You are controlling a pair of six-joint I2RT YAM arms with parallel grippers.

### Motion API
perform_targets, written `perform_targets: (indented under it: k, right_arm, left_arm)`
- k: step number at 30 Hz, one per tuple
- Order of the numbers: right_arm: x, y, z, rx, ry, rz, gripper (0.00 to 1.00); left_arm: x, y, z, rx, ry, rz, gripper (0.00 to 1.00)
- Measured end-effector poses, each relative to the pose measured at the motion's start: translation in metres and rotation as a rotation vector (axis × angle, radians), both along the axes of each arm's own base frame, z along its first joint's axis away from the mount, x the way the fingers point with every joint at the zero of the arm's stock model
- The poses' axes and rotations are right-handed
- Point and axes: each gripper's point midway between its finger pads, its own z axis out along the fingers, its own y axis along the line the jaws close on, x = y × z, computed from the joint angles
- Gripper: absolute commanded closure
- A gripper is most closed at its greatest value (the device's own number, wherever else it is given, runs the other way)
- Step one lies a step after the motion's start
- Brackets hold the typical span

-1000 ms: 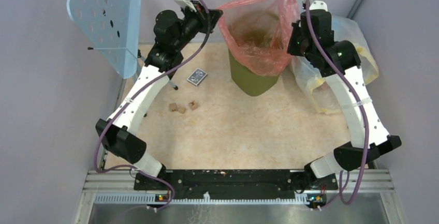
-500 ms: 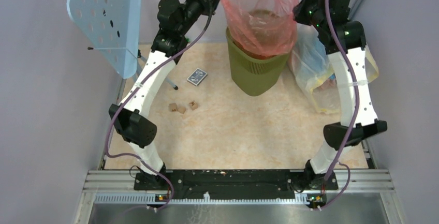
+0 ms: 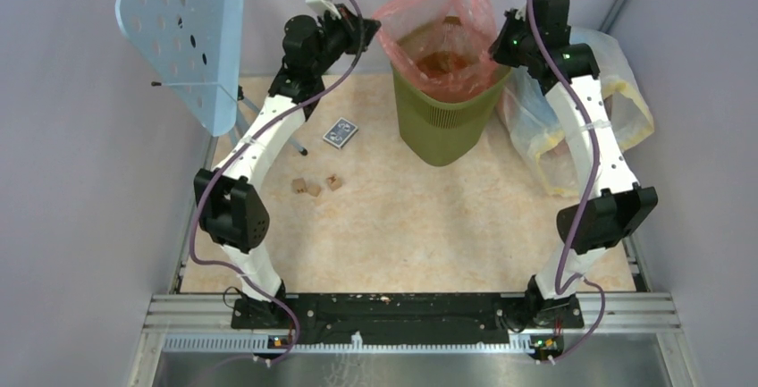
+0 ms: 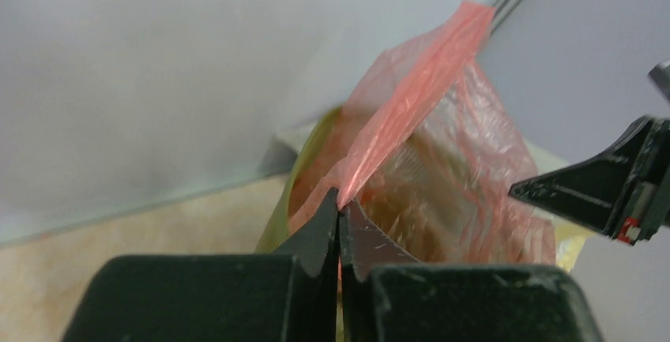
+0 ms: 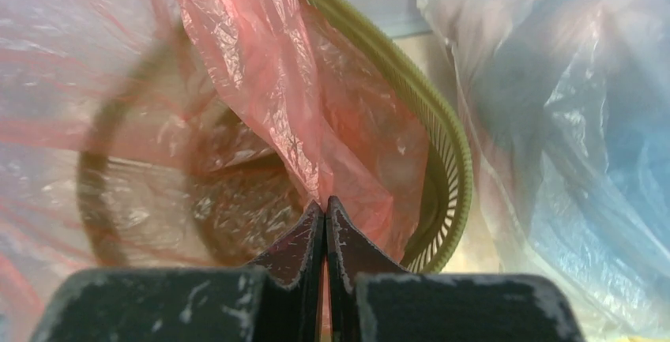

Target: Put the trash bags into the trash bin

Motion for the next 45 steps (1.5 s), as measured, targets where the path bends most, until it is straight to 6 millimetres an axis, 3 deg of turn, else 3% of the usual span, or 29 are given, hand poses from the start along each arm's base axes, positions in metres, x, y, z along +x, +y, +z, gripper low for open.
perform_targets:
  k: [3, 6, 9, 13, 16, 18, 21, 28, 31, 40, 45]
  right_arm:
    - [-0.007, 0.001, -0.016, -0.003, 0.045, 0.013, 1.00]
    - [-0.018, 0.000, -0.008, 0.002, 0.036, 0.023, 1.00]
    - [-0.035, -0.002, 0.015, 0.012, -0.012, 0.028, 1.00]
    - [-0.062, -0.009, 0.050, 0.017, -0.090, 0.032, 1.00]
    - [-0.082, -0.014, 0.059, 0.011, -0.114, 0.036, 1.00]
    - [-0.091, -0.016, 0.053, 0.006, -0.103, 0.036, 1.00]
    - [-0.102, -0.019, 0.026, -0.006, -0.048, 0.037, 1.00]
    - [-0.106, -0.021, -0.049, -0.049, 0.119, 0.033, 1.00]
    - [-0.105, -0.024, -0.069, -0.063, 0.153, 0.022, 1.00]
    - [-0.092, -0.033, -0.083, -0.090, 0.128, -0.029, 1.00]
    - [-0.085, -0.053, -0.096, -0.109, 0.132, -0.102, 1.00]
  left_arm:
    - [-0.005, 0.000, -0.038, 0.023, 0.085, -0.013, 1.00]
    - [-0.010, -0.001, -0.053, 0.032, 0.135, -0.030, 1.00]
    - [-0.021, 0.000, -0.042, 0.028, 0.124, -0.044, 1.00]
    - [-0.042, 0.007, -0.008, 0.013, 0.068, -0.050, 1.00]
    - [-0.058, 0.013, 0.013, 0.002, 0.030, -0.054, 1.00]
    - [-0.069, 0.016, 0.019, -0.001, 0.017, -0.060, 1.00]
    - [-0.077, 0.019, 0.010, 0.004, 0.033, -0.060, 1.00]
    - [-0.072, 0.017, -0.048, 0.043, 0.159, -0.059, 1.00]
    - [-0.071, 0.018, -0.064, 0.054, 0.192, -0.050, 1.00]
    - [-0.066, 0.026, -0.099, 0.067, 0.251, -0.014, 1.00]
    - [-0.056, 0.029, -0.126, 0.076, 0.285, 0.011, 1.00]
